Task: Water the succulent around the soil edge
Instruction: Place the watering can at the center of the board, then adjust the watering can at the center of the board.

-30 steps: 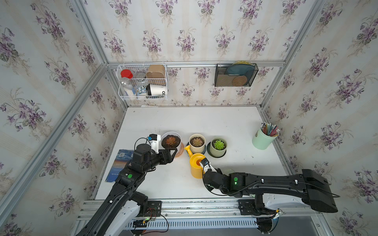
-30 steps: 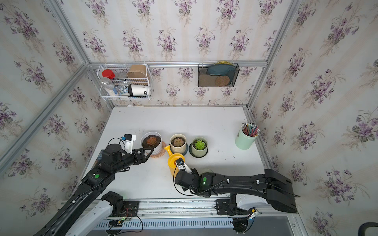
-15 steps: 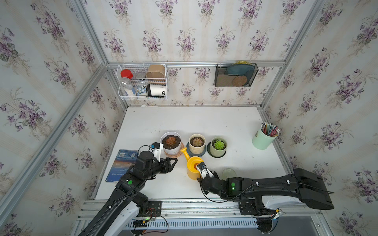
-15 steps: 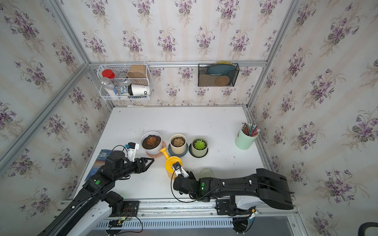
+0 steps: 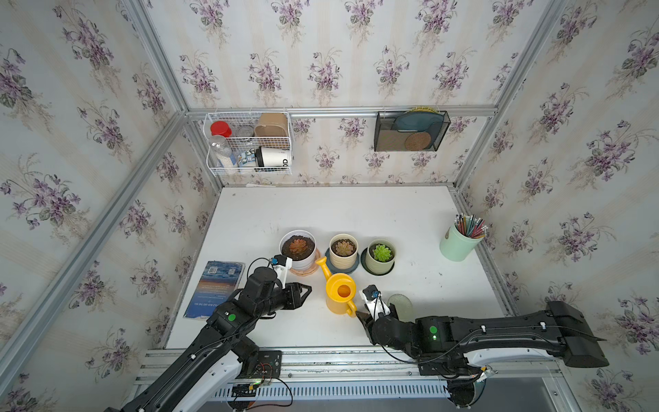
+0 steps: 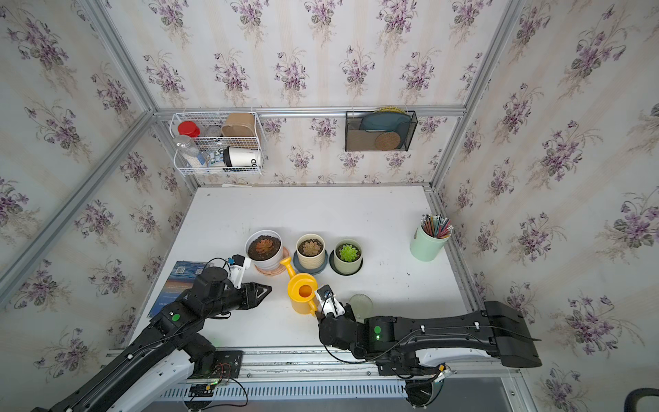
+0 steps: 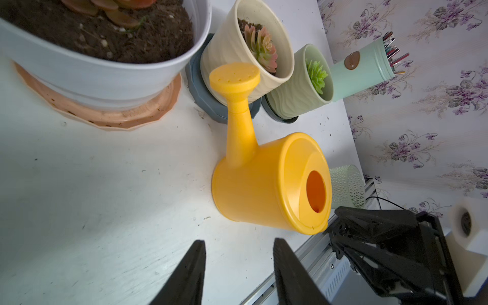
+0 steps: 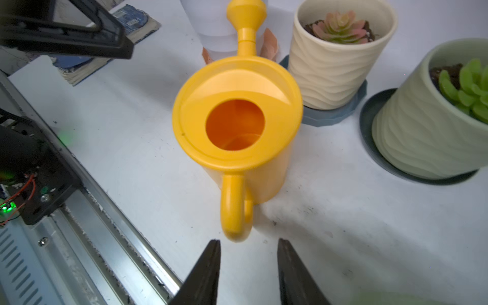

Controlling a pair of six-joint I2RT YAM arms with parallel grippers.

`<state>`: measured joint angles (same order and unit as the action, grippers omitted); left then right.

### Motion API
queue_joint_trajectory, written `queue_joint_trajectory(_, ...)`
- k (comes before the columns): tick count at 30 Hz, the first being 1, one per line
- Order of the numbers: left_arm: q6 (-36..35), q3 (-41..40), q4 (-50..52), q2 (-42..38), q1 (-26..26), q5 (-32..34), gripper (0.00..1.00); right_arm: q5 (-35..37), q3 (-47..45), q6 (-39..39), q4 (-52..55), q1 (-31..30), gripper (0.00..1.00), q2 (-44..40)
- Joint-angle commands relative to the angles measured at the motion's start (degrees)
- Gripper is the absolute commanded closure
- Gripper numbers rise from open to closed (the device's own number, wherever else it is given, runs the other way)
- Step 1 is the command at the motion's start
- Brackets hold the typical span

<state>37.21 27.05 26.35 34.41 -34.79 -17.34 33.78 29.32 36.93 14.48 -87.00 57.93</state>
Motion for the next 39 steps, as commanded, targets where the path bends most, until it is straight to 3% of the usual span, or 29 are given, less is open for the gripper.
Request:
queue_joint_trajectory(1,0.46,0.57,1.93,-0.51,-0.72,1.0,0.56,2.43,-0.47,3.98,4.02,-0.06,0.7,0.55)
queue_joint_trajectory(6,0.58,1.1,3.57,-0.11,-3.63,1.84,0.56,0.37,1.1,0.24,-2.08,-0.1,0.88,8.5)
queue_joint_trajectory(16,0.78,1.38,6.14,-0.57,-6.94,4.96,0.59,-7.97,7.69,-15.58,-17.43,1.14,0.99,21.55)
queue_joint_trajectory(31,0.4,1.68,9.15,-1.32,-7.28,7.57,0.5,-15.55,14.84,-27.13,-31.1,7.27,0.99,32.98)
queue_joint_trajectory(39,0.77,1.38,10.81,-1.34,-8.98,9.39,0.48,-16.21,15.7,-27.91,-35.33,8.62,0.91,34.67)
